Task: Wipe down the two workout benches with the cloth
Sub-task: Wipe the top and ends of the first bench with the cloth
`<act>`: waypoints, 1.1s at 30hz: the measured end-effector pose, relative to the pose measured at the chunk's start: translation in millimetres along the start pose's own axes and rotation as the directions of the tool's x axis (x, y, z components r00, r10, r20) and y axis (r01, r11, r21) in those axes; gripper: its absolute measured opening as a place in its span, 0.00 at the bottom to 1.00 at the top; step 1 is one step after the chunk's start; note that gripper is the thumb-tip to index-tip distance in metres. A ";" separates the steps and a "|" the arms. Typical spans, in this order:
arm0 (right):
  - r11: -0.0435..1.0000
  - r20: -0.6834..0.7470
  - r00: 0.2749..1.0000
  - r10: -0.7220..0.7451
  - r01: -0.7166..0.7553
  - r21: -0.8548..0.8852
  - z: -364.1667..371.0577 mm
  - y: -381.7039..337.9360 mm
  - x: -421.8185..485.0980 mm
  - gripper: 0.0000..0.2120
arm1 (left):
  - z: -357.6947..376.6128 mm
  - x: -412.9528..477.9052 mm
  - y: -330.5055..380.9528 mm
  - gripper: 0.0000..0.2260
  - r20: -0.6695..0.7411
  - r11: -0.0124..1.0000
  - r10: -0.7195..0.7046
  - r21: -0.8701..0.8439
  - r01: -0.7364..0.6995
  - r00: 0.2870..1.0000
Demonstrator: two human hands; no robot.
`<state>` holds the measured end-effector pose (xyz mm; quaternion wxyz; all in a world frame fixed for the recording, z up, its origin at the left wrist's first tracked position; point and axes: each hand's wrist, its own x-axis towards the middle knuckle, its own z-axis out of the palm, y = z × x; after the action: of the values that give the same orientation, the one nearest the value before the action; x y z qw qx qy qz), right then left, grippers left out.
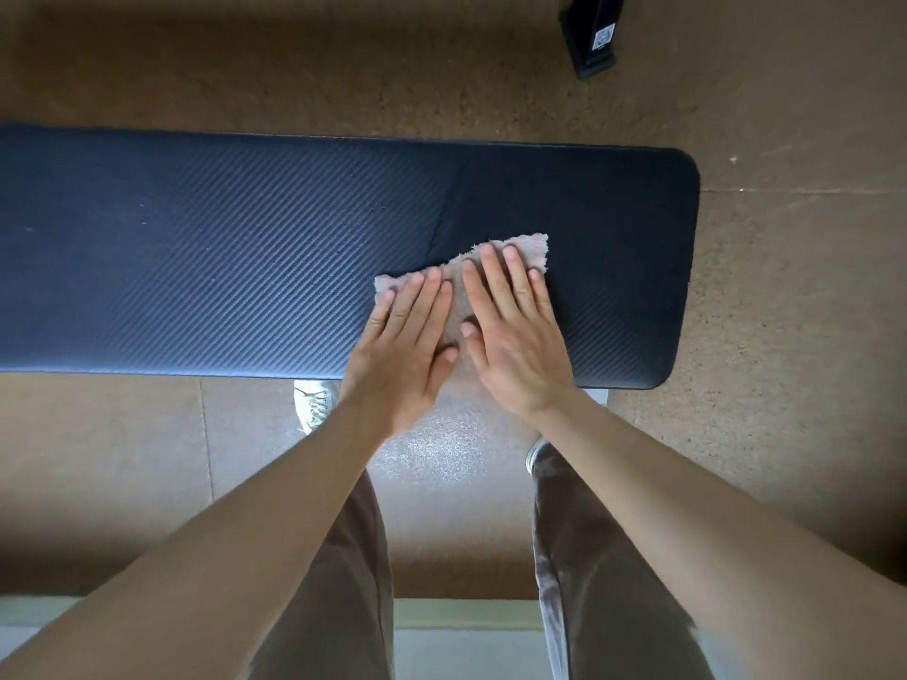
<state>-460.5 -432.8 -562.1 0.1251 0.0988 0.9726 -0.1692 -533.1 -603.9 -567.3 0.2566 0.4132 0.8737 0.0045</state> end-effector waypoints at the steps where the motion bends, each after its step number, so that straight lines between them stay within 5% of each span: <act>1: 1.000 -0.005 1.000 -0.021 0.021 -0.014 -3.4 0.3 14.5 0.29 | -5.7 8.4 -8.8 0.31 -0.014 1.000 -0.024 0.004 0.024 1.000; 16: 0.971 0.029 0.982 -0.187 0.189 -0.149 -28.3 -46.0 195.1 0.29 | -76.1 82.8 -147.4 0.33 -0.145 0.973 -0.206 0.077 0.218 0.968; 33: 0.963 0.053 0.981 -0.188 0.194 -0.184 14.9 -56.9 40.8 0.32 | -1.7 -30.1 -68.4 0.34 -0.084 0.955 -0.294 -0.075 0.288 0.952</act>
<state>-509.5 -484.5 -569.7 0.1342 -0.0108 0.9869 -0.0893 -567.3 -670.3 -567.5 0.2256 0.2710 0.9357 0.0129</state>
